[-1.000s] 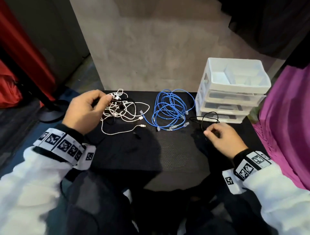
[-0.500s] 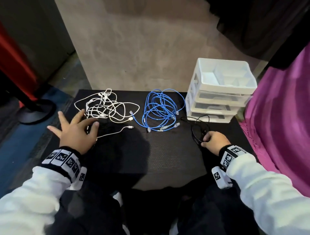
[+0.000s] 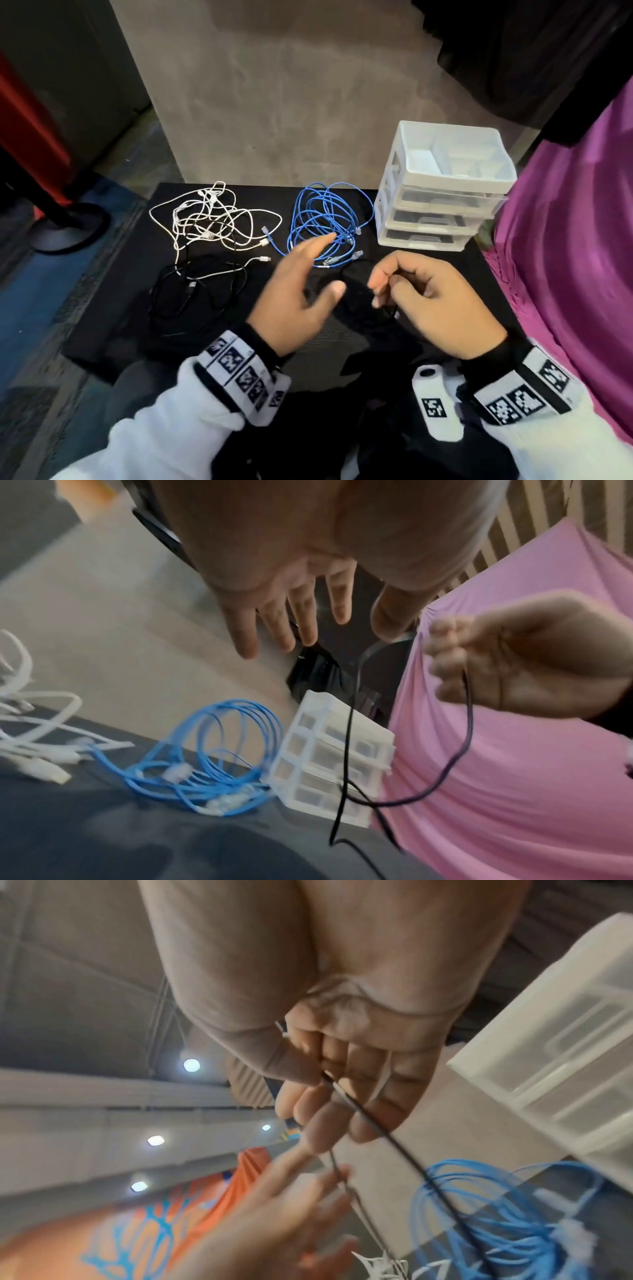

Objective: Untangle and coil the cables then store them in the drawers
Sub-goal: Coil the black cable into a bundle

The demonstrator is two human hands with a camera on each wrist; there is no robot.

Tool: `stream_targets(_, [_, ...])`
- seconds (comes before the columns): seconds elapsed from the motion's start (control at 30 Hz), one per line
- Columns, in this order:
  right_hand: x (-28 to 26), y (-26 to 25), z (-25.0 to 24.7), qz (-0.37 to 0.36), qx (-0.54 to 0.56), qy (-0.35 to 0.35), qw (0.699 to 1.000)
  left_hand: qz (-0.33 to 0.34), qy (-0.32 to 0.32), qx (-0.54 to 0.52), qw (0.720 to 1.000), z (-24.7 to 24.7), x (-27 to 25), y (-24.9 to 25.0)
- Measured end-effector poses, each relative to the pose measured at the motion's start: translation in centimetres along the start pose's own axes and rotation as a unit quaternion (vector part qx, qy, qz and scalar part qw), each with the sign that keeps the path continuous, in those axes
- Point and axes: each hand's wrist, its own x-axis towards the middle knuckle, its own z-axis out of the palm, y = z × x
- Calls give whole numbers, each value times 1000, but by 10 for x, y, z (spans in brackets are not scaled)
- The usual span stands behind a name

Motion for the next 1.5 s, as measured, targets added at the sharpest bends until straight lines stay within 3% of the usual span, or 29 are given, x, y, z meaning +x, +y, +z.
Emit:
stream_targets(0.07, [-2, -14, 2, -27, 49, -18, 998, -64, -38, -102, 992, 23, -3, 5])
stream_targets(0.17, [4, -11, -3, -23, 87, 21, 996, -164, -42, -204, 964, 37, -10, 7])
stream_targets(0.27, [11, 11, -23, -31, -62, 91, 993, -165, -27, -160, 973, 19, -14, 1])
stream_targets(0.37, [12, 28, -48, -21, -202, 118, 972, -174, -7, -142, 974, -16, -19, -8])
stream_targets(0.53, [9, 51, -76, -21, -353, 130, 926, -243, 90, -124, 958, -74, -38, -34])
stream_targets(0.7, [5, 60, -69, 9, -468, 169, 867, -274, 113, -178, 938, -73, -55, -30])
stream_targets(0.87, [6, 52, -54, 61, -305, 185, 932, -303, 147, -283, 898, -59, -56, -19])
stream_targets(0.97, [5, 49, -46, 79, -182, 160, 967, -299, 145, -284, 899, -57, -54, -17])
stream_targets(1.1, [1, 44, -32, 124, 23, 186, 974, -306, 111, -315, 892, -56, -58, -15])
stream_targets(1.33, [-10, 60, -27, 106, -29, 116, 987, -287, 33, -264, 920, -45, -66, -23])
stream_targets(1.5, [-16, 59, -21, 106, -27, 67, 992, -284, 20, -212, 935, -28, -67, -33])
